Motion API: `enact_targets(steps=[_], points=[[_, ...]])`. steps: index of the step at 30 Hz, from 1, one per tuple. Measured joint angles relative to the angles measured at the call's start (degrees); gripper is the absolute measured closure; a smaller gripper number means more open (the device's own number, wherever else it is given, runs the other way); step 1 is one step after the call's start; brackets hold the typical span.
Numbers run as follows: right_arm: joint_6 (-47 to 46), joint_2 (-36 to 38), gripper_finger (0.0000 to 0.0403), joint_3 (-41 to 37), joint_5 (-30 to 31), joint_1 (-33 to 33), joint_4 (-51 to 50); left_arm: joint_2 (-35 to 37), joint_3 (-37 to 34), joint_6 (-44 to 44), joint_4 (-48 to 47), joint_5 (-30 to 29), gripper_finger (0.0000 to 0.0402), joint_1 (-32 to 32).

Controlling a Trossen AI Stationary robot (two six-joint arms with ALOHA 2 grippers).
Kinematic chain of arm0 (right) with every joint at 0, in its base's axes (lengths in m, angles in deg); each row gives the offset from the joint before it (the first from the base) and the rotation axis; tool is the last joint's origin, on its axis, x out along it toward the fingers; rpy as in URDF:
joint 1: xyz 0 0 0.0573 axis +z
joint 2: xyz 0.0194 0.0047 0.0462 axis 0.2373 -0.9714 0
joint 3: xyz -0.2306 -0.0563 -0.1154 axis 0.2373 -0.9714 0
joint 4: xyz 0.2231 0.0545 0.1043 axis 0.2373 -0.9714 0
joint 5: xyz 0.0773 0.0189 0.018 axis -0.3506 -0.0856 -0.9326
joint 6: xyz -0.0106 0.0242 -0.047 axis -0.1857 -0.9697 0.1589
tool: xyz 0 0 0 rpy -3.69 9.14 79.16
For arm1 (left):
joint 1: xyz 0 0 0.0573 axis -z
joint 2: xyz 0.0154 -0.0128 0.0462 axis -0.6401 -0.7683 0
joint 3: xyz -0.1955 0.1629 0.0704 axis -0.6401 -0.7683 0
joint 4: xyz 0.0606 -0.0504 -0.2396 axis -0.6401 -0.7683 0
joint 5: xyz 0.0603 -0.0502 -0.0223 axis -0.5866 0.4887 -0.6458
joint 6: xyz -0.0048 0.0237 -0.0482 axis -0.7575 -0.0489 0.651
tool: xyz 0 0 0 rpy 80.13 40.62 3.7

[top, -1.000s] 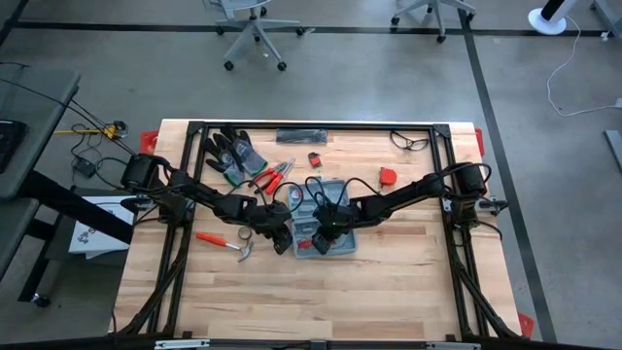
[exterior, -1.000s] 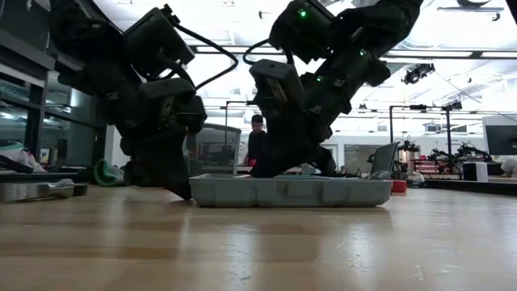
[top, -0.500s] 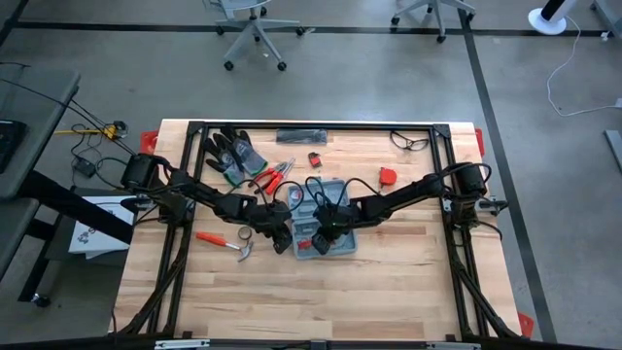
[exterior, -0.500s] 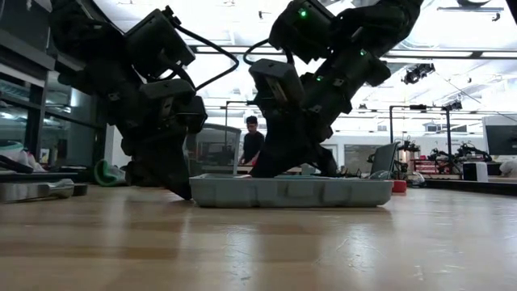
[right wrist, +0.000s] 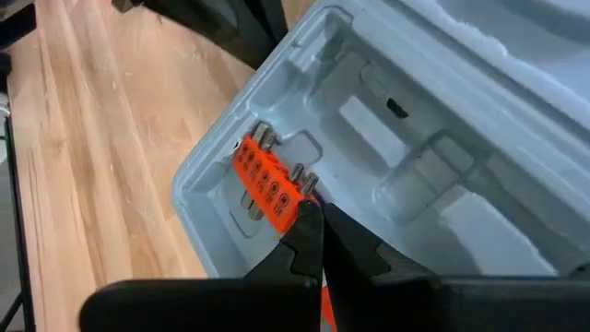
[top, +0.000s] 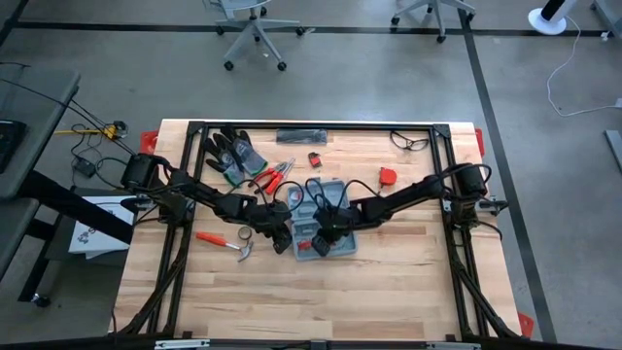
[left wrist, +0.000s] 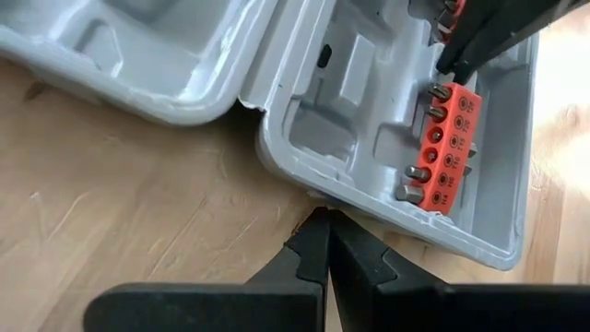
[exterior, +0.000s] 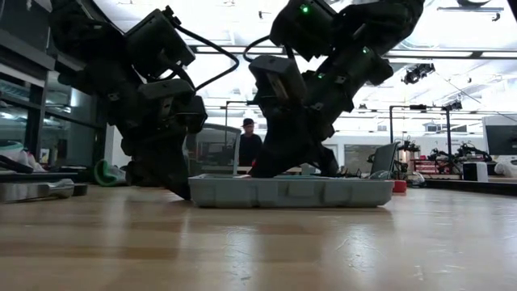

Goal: Prefit tool cases
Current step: Put the screwdriver bit set into the gray prefit tool case

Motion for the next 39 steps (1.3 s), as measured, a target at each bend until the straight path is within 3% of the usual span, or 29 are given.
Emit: enact_targets(steps=[39], points=[[-2.1,0.0,0.0403,0.0,0.0,1.2,-0.4,0.0,0.0,-0.5,0.0,0.4,0.0402,0.0]])
